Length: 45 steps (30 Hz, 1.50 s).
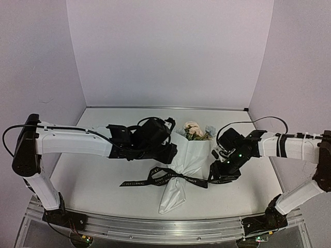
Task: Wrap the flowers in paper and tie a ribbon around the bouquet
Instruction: Adjust the ribbon on the folded bouquet.
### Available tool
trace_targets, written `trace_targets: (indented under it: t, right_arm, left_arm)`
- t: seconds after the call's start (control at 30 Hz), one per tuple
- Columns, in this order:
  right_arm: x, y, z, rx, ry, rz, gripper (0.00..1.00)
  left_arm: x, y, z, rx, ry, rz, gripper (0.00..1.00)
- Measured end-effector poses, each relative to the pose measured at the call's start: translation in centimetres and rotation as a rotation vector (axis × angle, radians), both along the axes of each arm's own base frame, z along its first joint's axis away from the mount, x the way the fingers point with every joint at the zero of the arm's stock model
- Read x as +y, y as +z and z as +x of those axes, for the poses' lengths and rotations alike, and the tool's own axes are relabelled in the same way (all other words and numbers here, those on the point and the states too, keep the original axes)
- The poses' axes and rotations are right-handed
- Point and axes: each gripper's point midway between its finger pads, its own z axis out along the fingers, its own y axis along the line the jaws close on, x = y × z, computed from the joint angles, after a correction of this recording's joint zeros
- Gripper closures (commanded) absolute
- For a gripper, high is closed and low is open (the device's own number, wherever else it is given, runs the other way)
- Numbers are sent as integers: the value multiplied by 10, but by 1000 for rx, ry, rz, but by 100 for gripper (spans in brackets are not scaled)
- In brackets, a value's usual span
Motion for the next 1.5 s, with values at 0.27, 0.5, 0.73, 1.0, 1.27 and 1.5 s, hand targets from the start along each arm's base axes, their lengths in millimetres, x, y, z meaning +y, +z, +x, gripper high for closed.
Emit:
trace_targets:
  t: [0.27, 0.5, 0.73, 1.0, 1.27, 1.5]
  right_arm:
    - [18, -24, 6, 2, -24, 24, 50]
    - [27, -33, 10, -8, -31, 29, 57]
    - [22, -41, 9, -21, -48, -2, 57]
    - [21, -44, 10, -32, -65, -17, 58]
    - [23, -51, 11, -27, -93, -30, 74]
    - [22, -53, 9, -22, -109, -45, 93]
  left_arm:
    - [105, -83, 8, 170, 134, 107, 49]
    - [112, -108, -9, 262, 88, 111, 48]
    - [99, -125, -12, 303, 44, 107, 46]
    - [83, -139, -7, 323, 15, 114, 46]
    - [76, -149, -1, 326, 12, 127, 49]
    - [70, -152, 2, 315, 11, 127, 55]
